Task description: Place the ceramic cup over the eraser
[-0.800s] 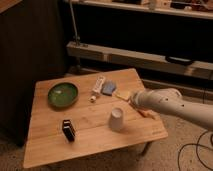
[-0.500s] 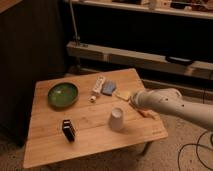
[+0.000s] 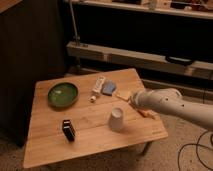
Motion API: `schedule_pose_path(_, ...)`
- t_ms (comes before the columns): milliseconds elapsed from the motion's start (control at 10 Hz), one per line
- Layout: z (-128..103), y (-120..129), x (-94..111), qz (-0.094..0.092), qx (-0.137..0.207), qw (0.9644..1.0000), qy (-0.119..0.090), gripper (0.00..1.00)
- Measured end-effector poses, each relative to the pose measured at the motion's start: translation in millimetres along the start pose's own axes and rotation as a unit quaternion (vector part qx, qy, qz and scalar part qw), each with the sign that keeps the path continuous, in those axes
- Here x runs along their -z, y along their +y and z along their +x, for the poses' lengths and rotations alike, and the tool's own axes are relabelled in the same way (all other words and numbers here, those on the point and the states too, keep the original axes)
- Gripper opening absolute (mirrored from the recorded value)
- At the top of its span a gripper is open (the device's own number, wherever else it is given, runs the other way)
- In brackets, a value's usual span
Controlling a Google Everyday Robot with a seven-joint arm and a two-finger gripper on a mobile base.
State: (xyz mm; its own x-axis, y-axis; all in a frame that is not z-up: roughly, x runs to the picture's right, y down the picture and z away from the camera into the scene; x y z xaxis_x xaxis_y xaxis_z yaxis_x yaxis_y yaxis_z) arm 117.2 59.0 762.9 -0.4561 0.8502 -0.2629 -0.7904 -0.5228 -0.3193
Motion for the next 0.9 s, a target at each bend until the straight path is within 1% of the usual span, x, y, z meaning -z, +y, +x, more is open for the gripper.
schedule_pose_path(700,0.0,0.0,0.0,0.000,0.000,1.0000,0.000,0.80)
schedule_pose_path(900,-1.8,1.2,1.7,0.005,0.006,1.0000,-0.001,0.80)
